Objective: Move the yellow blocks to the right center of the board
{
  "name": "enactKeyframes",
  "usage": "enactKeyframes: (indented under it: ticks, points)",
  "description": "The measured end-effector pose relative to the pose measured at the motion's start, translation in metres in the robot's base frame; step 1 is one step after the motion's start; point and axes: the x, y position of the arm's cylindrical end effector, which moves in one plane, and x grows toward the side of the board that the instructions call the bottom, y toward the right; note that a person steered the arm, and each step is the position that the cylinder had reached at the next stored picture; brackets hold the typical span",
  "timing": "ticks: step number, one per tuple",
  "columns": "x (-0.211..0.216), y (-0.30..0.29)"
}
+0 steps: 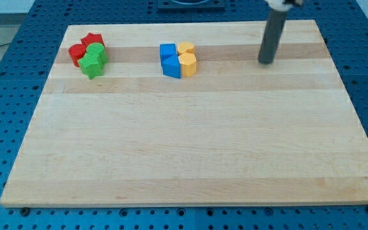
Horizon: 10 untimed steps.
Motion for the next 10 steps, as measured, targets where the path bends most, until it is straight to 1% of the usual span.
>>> enactKeyframes:
  ticks: [1, 2, 3, 4, 5, 6, 7, 9, 10]
  points:
    - [-0.057, -0.017]
    - [-0.084, -0.083]
    - [-0.072, -0.143]
    - [-0.033, -0.171]
    - [0.007, -0.175]
    - [0.02, -0.175]
    - [0.057, -0.175]
    - [0.145, -0.18]
    - [0.156, -0.209]
